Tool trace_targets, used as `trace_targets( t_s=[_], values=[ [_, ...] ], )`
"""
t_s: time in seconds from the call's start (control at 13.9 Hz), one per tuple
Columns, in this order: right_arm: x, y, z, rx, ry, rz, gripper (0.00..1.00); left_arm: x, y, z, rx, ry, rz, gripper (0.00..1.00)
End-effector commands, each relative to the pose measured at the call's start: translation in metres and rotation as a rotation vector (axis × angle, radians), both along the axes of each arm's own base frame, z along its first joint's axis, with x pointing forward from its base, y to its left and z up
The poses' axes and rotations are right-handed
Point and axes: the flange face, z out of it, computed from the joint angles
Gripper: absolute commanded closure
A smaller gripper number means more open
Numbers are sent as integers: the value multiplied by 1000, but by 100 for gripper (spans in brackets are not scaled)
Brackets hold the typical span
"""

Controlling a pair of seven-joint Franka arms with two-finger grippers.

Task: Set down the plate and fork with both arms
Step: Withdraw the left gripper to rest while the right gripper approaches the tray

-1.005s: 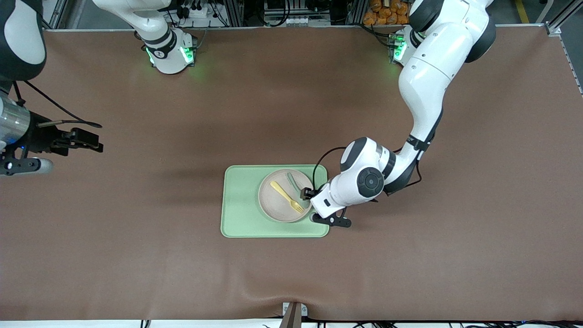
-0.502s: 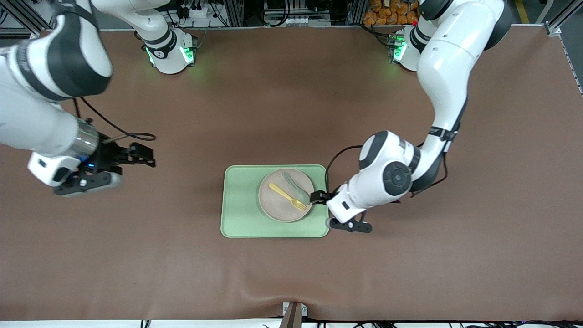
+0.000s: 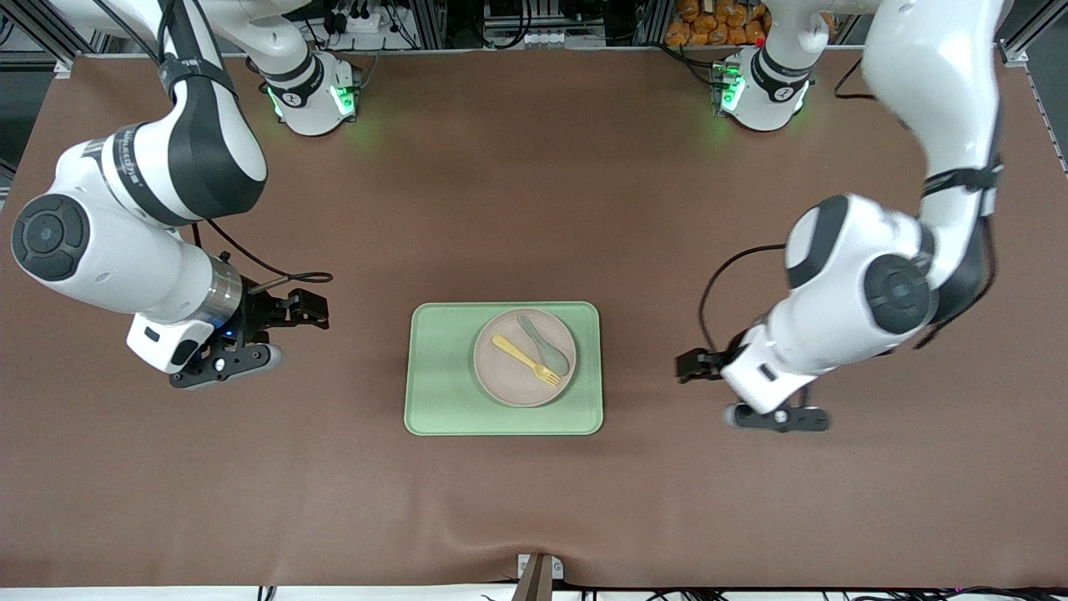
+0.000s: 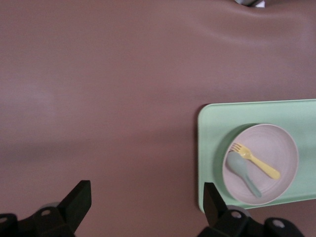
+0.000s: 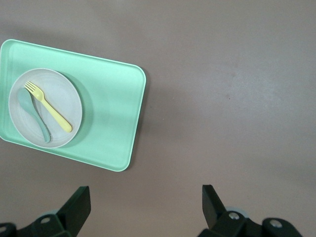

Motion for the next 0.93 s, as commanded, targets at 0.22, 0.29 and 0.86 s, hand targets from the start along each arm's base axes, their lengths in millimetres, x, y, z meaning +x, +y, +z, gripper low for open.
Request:
trace_targets(
  t_s=[0.22, 0.29, 0.86],
  values=[
    [-6, 37, 4, 19, 3, 40, 0, -40, 106, 106, 92, 0, 2, 0],
    [-12, 59, 2, 9, -2, 76, 0, -47, 118, 118, 101, -3, 9, 0],
    [-48, 115, 23, 9, 11, 163, 0, -104, 170, 164, 180, -35, 27, 0]
  ],
)
